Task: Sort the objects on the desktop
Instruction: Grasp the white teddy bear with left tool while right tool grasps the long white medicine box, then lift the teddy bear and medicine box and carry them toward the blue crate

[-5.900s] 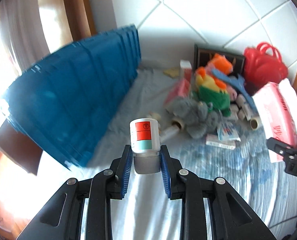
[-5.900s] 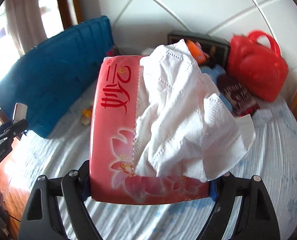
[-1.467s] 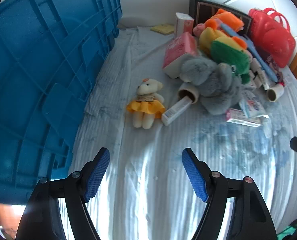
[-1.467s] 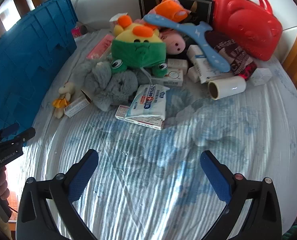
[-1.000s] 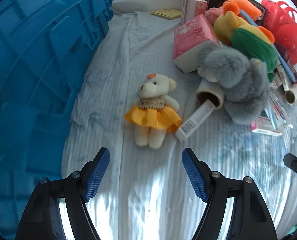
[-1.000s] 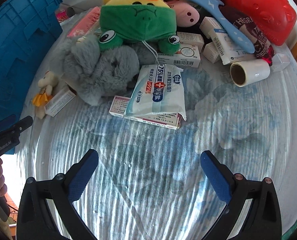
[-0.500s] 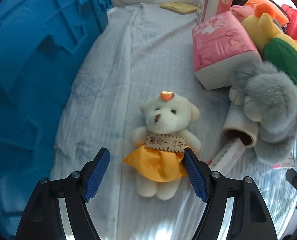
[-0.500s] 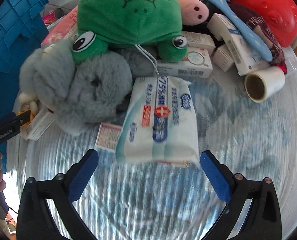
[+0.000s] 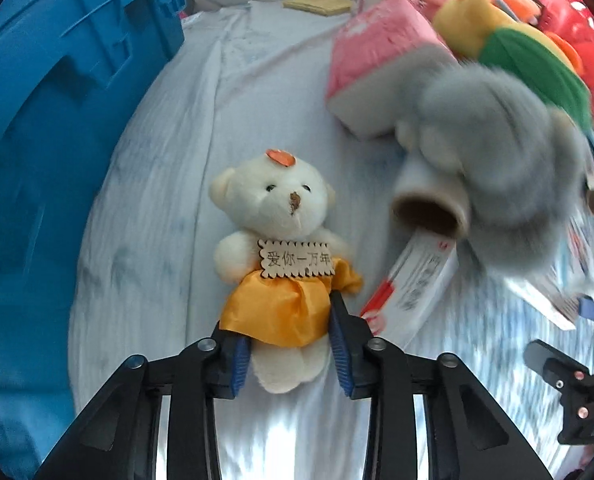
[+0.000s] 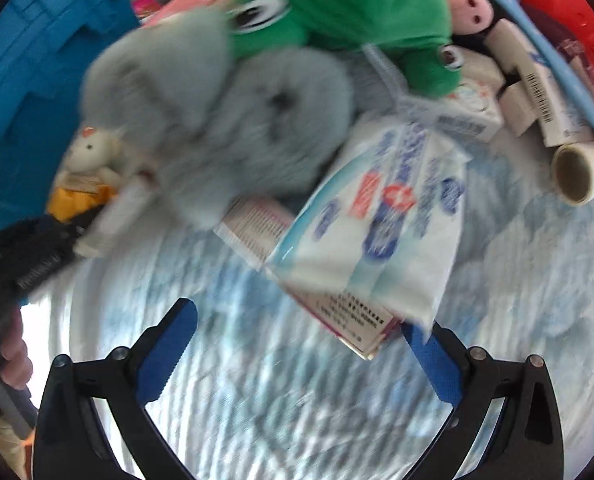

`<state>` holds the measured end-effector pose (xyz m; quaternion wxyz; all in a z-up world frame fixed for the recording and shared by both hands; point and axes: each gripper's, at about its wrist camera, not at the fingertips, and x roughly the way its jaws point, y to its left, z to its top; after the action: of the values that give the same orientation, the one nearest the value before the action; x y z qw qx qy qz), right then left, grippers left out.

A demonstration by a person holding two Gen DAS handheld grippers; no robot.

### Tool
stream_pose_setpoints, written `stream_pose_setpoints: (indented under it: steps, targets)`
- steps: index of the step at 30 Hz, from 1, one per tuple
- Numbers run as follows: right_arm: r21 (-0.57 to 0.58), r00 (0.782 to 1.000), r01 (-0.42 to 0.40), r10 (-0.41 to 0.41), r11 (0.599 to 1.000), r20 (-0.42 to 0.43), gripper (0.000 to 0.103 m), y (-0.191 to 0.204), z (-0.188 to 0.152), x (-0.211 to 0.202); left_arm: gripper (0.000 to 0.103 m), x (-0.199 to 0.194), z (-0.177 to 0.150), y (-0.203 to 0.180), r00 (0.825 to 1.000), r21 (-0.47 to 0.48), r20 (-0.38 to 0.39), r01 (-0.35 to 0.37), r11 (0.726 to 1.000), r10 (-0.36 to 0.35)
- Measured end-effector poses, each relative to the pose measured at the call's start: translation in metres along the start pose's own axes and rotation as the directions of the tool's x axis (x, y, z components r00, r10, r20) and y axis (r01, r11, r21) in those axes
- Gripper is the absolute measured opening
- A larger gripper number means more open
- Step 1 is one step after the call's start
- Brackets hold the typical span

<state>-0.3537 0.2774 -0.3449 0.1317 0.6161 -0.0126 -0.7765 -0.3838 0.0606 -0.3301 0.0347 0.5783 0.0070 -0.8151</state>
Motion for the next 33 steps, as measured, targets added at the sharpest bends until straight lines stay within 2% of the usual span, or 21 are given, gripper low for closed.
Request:
stream_pose_setpoints:
  steps: [4, 5, 7, 8, 9, 11, 15, 19, 24, 25, 26, 27, 30, 31, 33]
  targets:
    - [-0.037, 0.998, -0.058, 0.057, 0.998, -0.031, 0.103, 0.014, -0.016, -0.004, 0.029, -0.012, -0.033, -0.006, 0.999, 0.007, -0.032, 0.029, 1.000, -0.029]
    - [-0.045, 0.998, -0.061, 0.060, 0.997, -0.033, 0.103, 0.016, -0.020, -0.005, 0.025, -0.016, -0.041, -0.009, 0.999, 0.017, -0.033, 0.033, 0.999, -0.033]
    - [-0.053, 0.998, -0.054, 0.053, 0.997, -0.021, 0.102, 0.019, -0.024, -0.009, 0.025, -0.020, -0.051, -0.014, 0.999, 0.037, -0.030, 0.030, 0.999, -0.029]
    - [-0.053, 0.999, -0.047, 0.046, 0.998, -0.011, 0.100, 0.018, -0.025, -0.012, 0.025, -0.021, -0.053, -0.016, 0.999, 0.043, -0.027, 0.024, 0.999, -0.023]
    - [-0.051, 0.999, -0.040, 0.040, 0.998, -0.003, 0.092, 0.017, -0.024, -0.014, 0.025, -0.022, -0.054, -0.016, 1.000, 0.045, -0.024, 0.018, 0.999, -0.017]
    - [-0.049, 1.000, -0.021, 0.021, 0.999, 0.015, 0.089, 0.015, -0.021, -0.019, 0.027, -0.022, -0.051, -0.015, 1.000, 0.030, -0.020, 0.014, 0.999, -0.014]
    - [-0.065, 0.999, 0.011, -0.009, 0.998, 0.036, 0.083, 0.016, -0.013, -0.023, 0.040, -0.018, -0.039, -0.011, 1.000, 0.018, -0.013, -0.016, 1.000, 0.016]
    - [-0.081, 0.999, 0.026, -0.022, 0.996, 0.044, 0.083, 0.022, -0.006, -0.020, 0.050, -0.014, -0.019, -0.003, 1.000, -0.012, -0.006, -0.015, 1.000, 0.015]
    - [-0.086, 0.999, 0.039, -0.036, 0.996, 0.032, 0.083, 0.023, 0.007, -0.006, 0.055, -0.002, 0.003, 0.012, 1.000, -0.081, -0.013, 0.009, 0.997, -0.010]
    - [-0.095, 0.999, 0.046, -0.043, 0.994, 0.031, 0.080, 0.022, 0.009, -0.001, 0.054, -0.001, 0.006, 0.014, 1.000, -0.092, -0.002, 0.010, 0.996, -0.010]
    - [-0.106, 0.998, 0.059, -0.056, 0.993, 0.031, 0.077, 0.023, 0.011, 0.002, 0.042, -0.001, 0.008, 0.013, 1.000, -0.087, 0.009, 0.013, 0.996, -0.012]
    - [-0.118, 0.997, 0.079, -0.075, 0.990, 0.033, 0.070, 0.026, 0.011, 0.002, 0.033, -0.002, 0.010, 0.012, 1.000, -0.074, 0.019, 0.016, 0.997, -0.015]
    - [-0.137, 0.992, 0.120, -0.115, 0.983, 0.041, 0.042, 0.033, 0.011, -0.002, 0.028, -0.003, 0.010, 0.006, 1.000, -0.052, 0.021, 0.019, 0.998, -0.018]
    - [-0.132, 0.993, 0.116, -0.111, 0.985, 0.040, 0.038, 0.033, 0.010, -0.003, 0.028, -0.004, 0.009, 0.004, 1.000, -0.044, 0.018, 0.022, 0.999, -0.022]
    - [-0.122, 0.994, 0.107, -0.103, 0.987, 0.038, 0.038, 0.034, 0.008, -0.006, 0.028, -0.007, 0.006, 0.000, 1.000, -0.027, 0.015, 0.025, 0.999, -0.025]
